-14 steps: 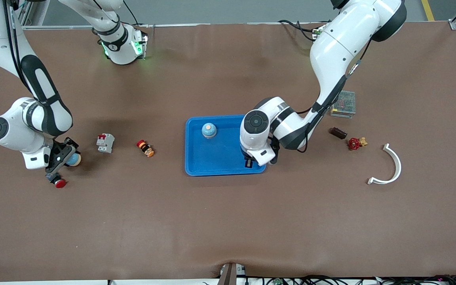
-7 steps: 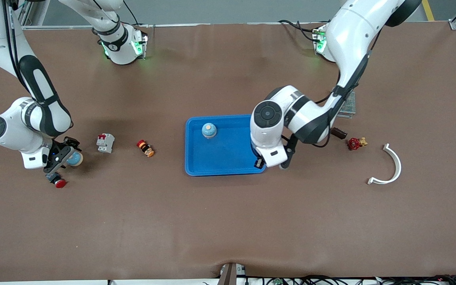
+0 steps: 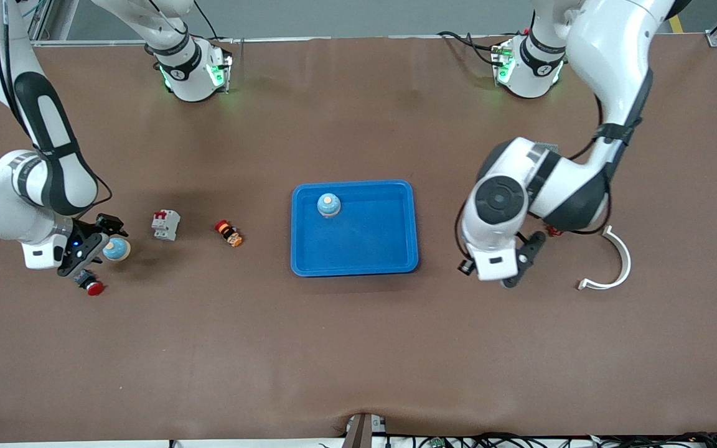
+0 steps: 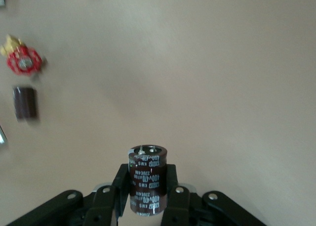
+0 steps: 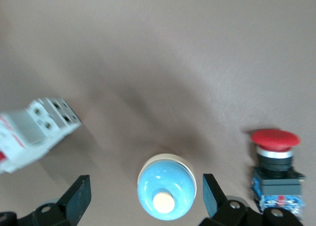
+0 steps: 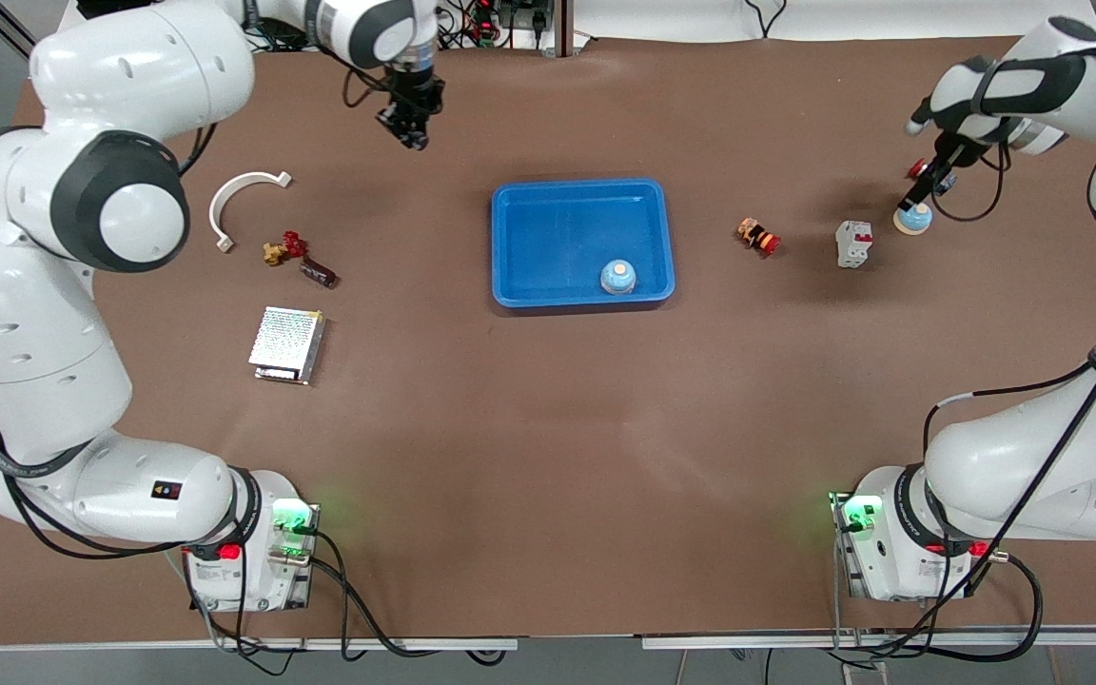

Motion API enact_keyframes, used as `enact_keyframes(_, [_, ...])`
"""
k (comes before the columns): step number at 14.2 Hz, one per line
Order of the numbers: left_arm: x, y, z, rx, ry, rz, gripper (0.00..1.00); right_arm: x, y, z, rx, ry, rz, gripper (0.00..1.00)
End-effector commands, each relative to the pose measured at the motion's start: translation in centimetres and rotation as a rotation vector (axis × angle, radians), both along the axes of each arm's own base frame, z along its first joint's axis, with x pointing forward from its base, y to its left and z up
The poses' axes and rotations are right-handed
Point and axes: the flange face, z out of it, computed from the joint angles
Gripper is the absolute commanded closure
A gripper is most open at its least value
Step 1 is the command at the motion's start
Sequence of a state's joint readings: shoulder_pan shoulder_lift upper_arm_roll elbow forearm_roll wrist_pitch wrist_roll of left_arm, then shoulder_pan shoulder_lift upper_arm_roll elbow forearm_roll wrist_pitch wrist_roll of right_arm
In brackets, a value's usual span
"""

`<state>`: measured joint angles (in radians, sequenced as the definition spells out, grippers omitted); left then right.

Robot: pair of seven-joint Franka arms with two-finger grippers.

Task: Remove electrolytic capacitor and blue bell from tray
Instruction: 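Set the bell by the red button while the left gripper carries the capacitor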

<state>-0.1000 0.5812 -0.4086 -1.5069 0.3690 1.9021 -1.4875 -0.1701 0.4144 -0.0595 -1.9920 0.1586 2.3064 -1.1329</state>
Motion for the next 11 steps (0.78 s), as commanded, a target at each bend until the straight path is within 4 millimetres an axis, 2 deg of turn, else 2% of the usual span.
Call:
enact_keyframes(1, [0.0, 4.3, 0.2, 0.015, 0.042, -0.069, 1.0, 1.4, 2.0, 4.2, 0.019, 0.031, -0.073, 0.0])
enact_keyframes(3, [0.3, 7.7, -1.2, 0.02, 0.085, -0.097, 1.0, 1.7, 3.6, 6.4, 0.024, 0.082, -0.155, 0.0])
enact_keyframes(6, [0.3, 13.2, -3.5, 0.016, 0.158, -0.137, 1.0, 1.2, 8.4, 10.8, 0.008, 0.131, -0.307, 0.0])
enact_keyframes(7, [0.3, 14.4, -4.1, 0.017, 0.171, -0.126, 1.0, 0.9, 9.8, 12.0, 0.003, 0.146, -0.348, 0.0])
enact_keyframes(9, [-0.2, 15.6, -5.0, 0.018, 0.196, -0.125, 1.0, 0.5, 13.1, 14.1, -0.012, 0.157, -0.434, 0.0])
enact_keyframes(11, [-0.6, 17.6, -6.1, 0.021, 0.222, -0.114, 1.0, 0.1, 15.9, 15.3, -0.028, 0.169, -0.507, 0.0])
